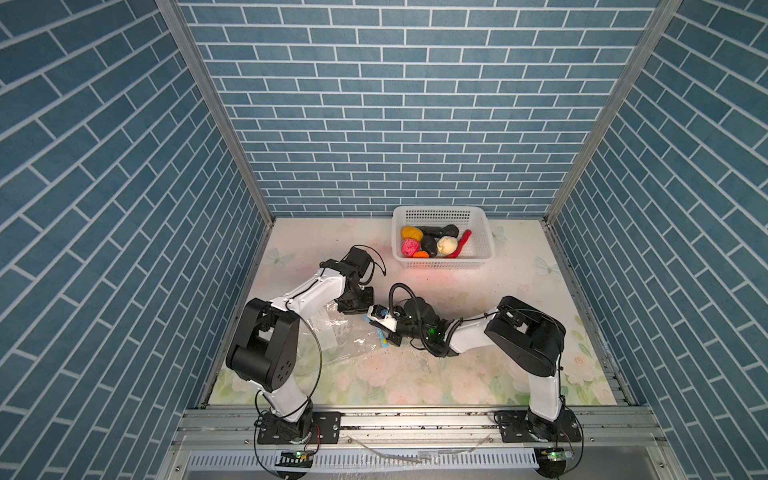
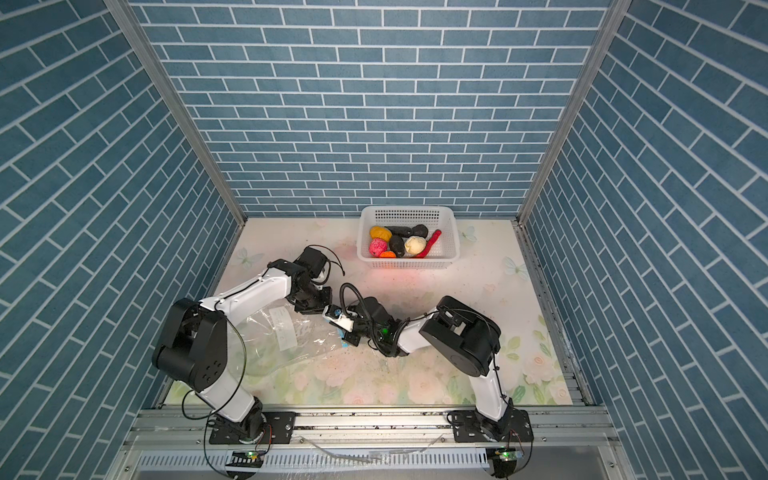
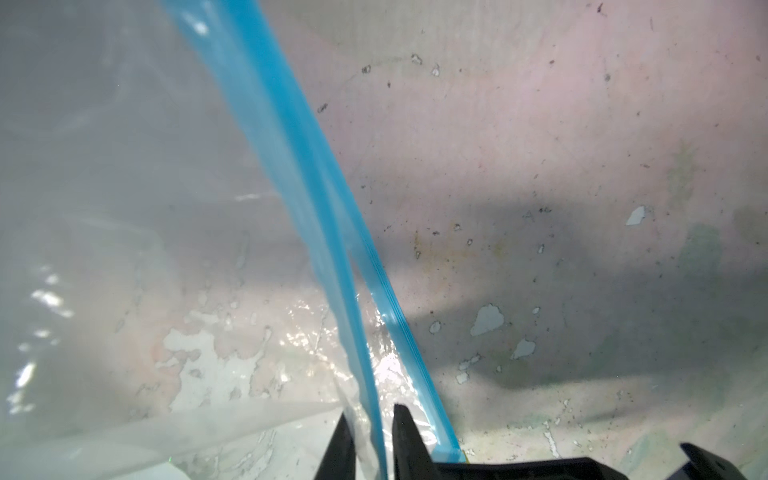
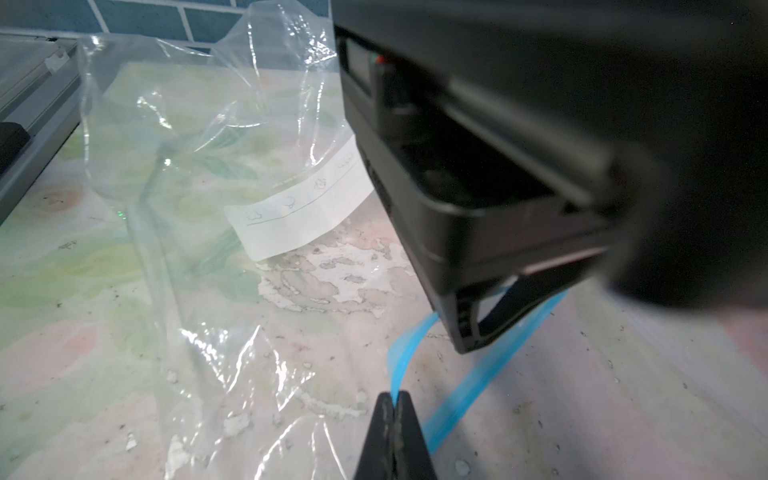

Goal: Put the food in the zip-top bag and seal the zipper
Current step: 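Lift one zipper edge with the left gripper while the right gripper holds the other, then hold the bag edge up with the left gripper while the right gripper releases and withdraws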

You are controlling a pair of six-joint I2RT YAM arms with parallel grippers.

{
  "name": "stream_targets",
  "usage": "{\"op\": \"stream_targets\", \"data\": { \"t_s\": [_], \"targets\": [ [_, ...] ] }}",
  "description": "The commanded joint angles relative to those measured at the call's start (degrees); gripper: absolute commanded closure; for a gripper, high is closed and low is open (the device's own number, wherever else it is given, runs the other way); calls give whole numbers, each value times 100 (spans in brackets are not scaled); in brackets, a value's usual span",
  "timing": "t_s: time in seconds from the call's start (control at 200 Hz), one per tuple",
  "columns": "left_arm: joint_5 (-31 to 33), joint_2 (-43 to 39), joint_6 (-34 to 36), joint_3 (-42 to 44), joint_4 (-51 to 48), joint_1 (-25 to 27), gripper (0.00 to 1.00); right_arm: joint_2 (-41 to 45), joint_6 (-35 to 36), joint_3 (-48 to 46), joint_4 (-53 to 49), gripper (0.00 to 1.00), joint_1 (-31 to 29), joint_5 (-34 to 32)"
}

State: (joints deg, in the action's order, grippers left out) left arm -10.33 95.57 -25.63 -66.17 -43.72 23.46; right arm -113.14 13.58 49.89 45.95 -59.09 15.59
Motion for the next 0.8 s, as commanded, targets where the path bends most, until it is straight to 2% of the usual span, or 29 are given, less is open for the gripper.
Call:
{"op": "stream_targets", "data": {
  "t_s": [0.0,0.295,0.445,0.535,0.795],
  "targets": [
    [0,-85,68,-141,-181,56,87,-41,132,214,116,100,-50,-100],
    [-45,-104,51,-109,-144,62,91,15,-35,177,105,100,-59,-232],
    [-146,-125,23,-131,-128,62,93,225,-207,-36,175,78,-59,-274],
    [-161,-145,27,-142,-120,62,93,469,-332,-256,238,70,-59,-263],
    [-230,-160,8,-179,-144,62,96,1119,-820,-657,203,65,-26,-162]
  ]
}}
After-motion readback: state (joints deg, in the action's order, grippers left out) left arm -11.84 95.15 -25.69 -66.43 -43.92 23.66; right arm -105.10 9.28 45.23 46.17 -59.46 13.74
